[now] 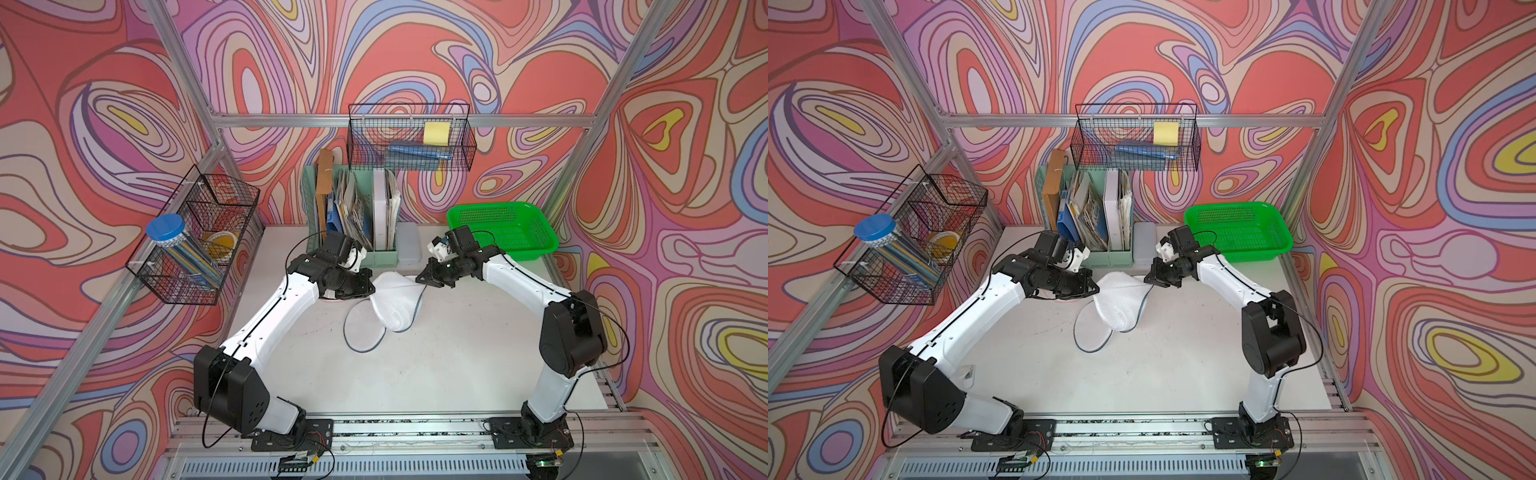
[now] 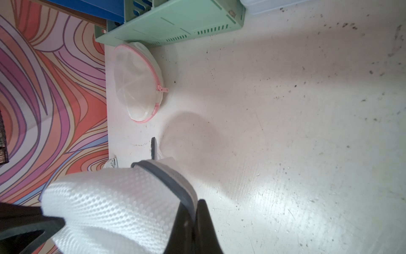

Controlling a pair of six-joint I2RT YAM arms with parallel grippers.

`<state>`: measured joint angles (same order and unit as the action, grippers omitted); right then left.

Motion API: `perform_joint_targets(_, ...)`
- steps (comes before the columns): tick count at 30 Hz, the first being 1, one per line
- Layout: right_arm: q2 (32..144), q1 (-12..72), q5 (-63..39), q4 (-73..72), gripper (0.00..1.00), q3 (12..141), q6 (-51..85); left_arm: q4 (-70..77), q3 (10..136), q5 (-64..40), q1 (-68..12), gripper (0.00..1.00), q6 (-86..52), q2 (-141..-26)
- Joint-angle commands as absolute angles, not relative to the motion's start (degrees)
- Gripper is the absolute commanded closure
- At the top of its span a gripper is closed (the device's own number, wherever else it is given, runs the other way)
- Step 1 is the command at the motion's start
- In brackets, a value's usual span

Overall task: Turn the laundry bag inside out
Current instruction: Turn over the laundry bag at the center of the board.

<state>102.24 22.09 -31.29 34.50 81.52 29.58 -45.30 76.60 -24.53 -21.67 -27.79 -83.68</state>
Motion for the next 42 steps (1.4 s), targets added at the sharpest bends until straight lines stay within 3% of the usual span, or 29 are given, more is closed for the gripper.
perform_joint_targets(1,98.18,17.61,-26.20,31.79,0.87,77.61,29.26,-44.92,77.15,-24.22,-20.18,1.00,-31.91,-82.17)
perform_joint_targets(4,95.20,17.51,-25.25,30.19,0.58,77.51,28.95,-42.63,80.68,-25.67,-22.98,1.00,-34.01,-84.85)
perform_joint_targets(8,90.09,15.44,-18.70,32.93,0.37,78.89,27.04,-38.10,84.60,-30.52,-24.76,1.00,-39.03,-88.20)
perform_joint_targets(16,81.99,4.13,-13.36,37.98,0.26,80.70,25.45,-24.79,95.13,-40.24,-27.41,1.00,-50.36,-92.95)
perform_joint_targets(21,83.87,3.77,-16.89,39.46,0.20,83.84,23.76,-17.77,85.82,-40.93,-25.03,1.00,-53.57,-89.98)
perform_joint_targets(24,85.12,3.75,-19.90,38.33,0.12,81.00,24.39,-15.56,75.86,-41.00,-22.80,1.00,-52.72,-87.59)
perform_joint_targets(33,89.73,11.79,-20.28,33.88,0.18,68.76,25.22,-12.51,56.18,-40.31,-17.88,1.00,-44.63,-81.29)
perform_joint_targets(42,97.27,18.19,-22.38,25.13,0.40,58.23,34.03,-17.97,52.78,-37.09,-16.87,1.00,-39.38,-79.55)
